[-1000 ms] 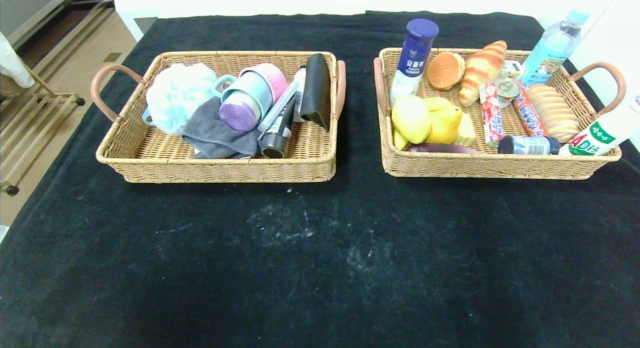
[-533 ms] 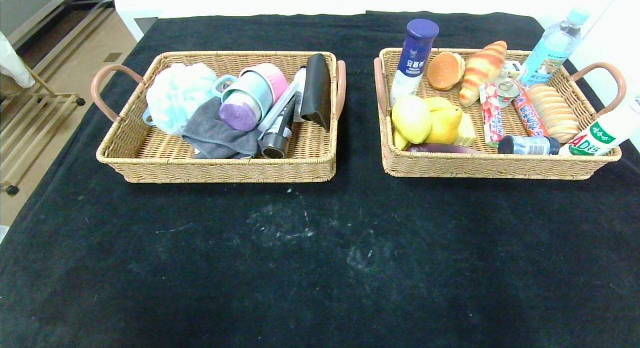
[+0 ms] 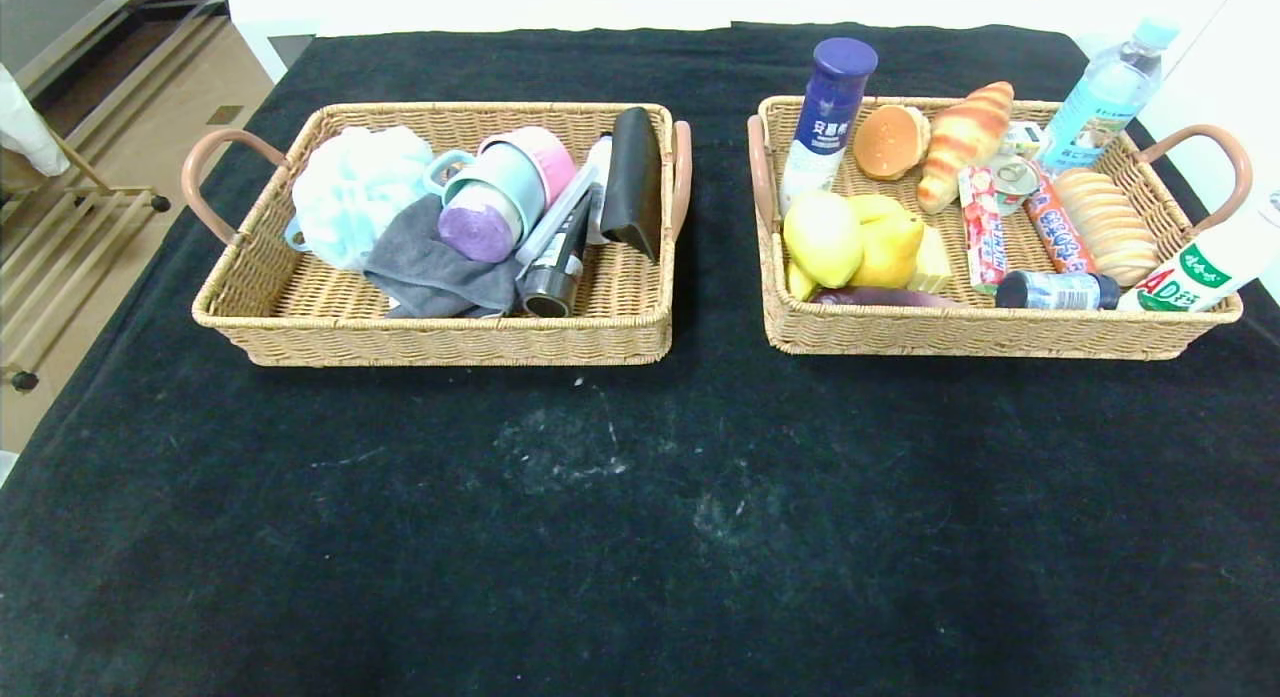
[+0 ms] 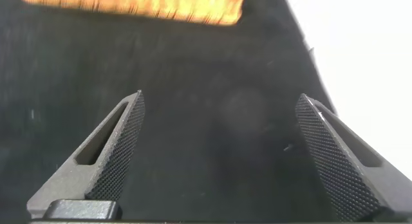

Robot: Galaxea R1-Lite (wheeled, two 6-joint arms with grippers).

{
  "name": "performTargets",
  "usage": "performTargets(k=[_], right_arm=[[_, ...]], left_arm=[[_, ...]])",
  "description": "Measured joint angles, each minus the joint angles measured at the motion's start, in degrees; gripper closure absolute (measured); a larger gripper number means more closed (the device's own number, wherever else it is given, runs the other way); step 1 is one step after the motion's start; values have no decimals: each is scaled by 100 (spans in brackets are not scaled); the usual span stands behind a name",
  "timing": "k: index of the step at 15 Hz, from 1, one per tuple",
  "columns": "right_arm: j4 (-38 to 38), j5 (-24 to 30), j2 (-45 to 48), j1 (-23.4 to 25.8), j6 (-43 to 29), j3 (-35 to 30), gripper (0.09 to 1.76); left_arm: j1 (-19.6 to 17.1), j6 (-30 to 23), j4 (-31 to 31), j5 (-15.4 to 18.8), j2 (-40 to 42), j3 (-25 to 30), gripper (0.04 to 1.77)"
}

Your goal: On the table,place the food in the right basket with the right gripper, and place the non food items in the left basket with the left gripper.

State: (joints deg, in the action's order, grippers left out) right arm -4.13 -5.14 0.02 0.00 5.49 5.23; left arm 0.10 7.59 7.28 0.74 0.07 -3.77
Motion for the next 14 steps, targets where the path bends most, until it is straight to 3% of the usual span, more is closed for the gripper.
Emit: performTargets(k=[4,6,9,14], right_arm=[[-35,352,0,0,-87,-468,14],[-2,440,0,0,-144,-501,14],[475,514,-2,0,-367,-507,14],[484,490,-2,-7,-502,-479,14]], left_arm=[[0,-57,-89,-39,9,344,9],[0,-57,-428,-44,9,369,9],[0,-145,-522,-17,9,369,9],[0,-328,-655,-33,9,377,9]])
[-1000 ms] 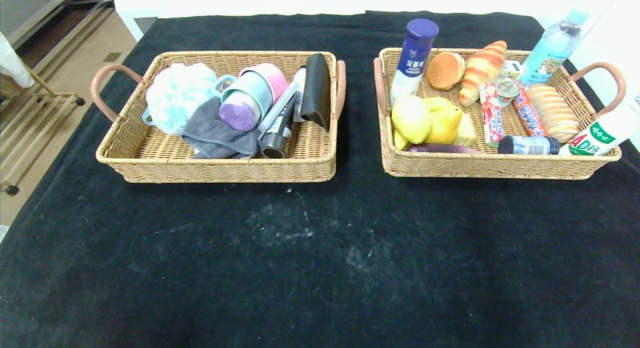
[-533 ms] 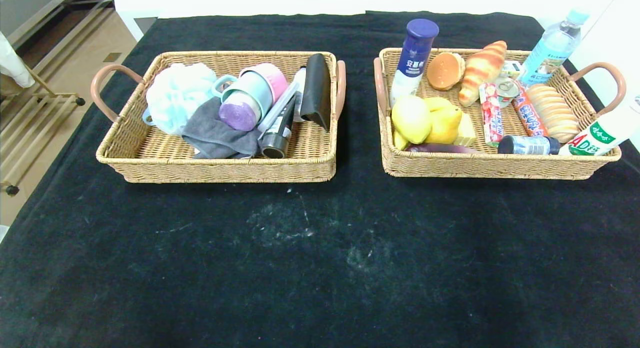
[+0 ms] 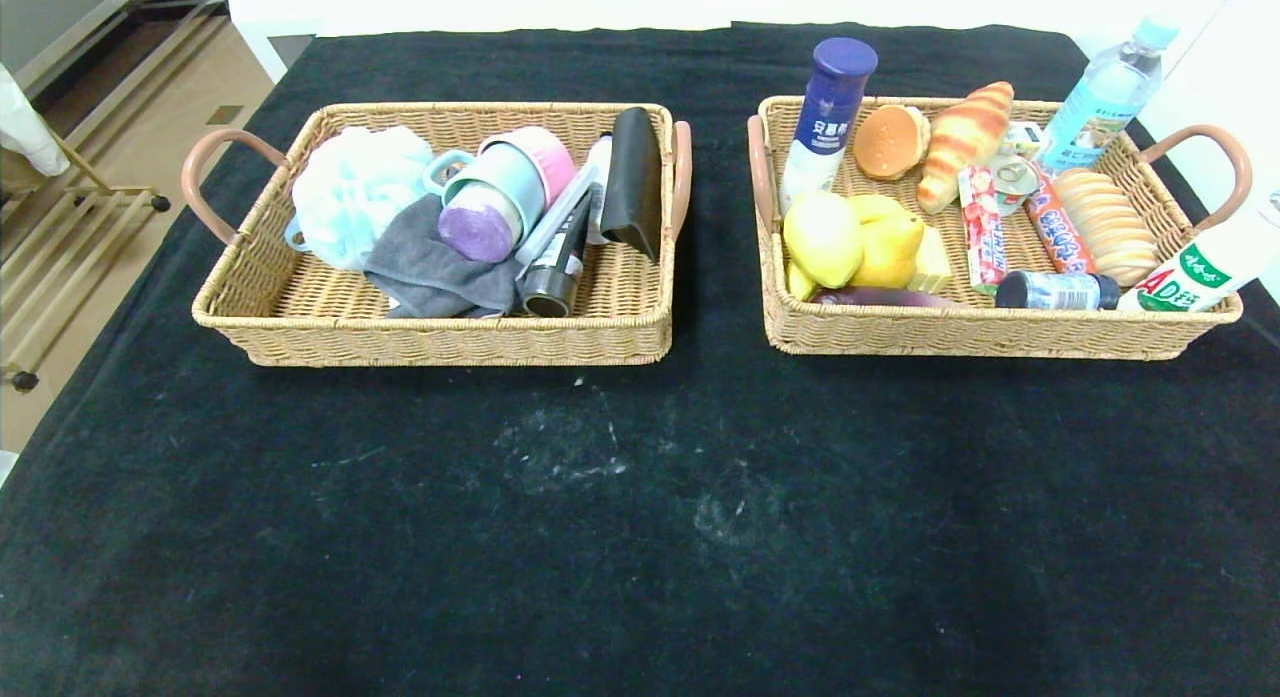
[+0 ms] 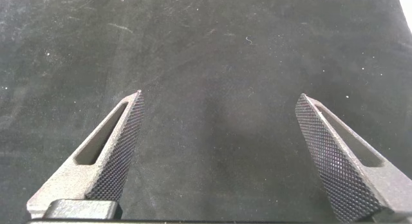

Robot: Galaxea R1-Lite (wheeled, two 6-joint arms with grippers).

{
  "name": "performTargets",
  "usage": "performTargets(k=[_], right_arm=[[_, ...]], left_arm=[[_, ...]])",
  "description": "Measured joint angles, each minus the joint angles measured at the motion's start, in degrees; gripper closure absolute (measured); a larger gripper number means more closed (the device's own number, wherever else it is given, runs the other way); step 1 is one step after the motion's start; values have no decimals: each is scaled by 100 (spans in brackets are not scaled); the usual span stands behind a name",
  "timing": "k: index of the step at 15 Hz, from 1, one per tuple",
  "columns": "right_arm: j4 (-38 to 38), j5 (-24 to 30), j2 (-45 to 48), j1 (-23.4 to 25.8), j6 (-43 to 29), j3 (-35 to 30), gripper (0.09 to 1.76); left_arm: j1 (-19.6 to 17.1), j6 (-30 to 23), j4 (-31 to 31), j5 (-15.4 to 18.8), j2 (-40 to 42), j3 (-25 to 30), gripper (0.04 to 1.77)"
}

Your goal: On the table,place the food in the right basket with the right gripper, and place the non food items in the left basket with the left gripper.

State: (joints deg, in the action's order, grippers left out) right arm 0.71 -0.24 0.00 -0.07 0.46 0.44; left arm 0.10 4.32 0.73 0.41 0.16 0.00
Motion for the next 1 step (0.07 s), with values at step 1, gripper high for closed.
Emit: performTargets(k=[1], right_arm=[[-2,0,0,0,0,0,14]], left_arm=[[0,-33,-5,2,0,0,9]])
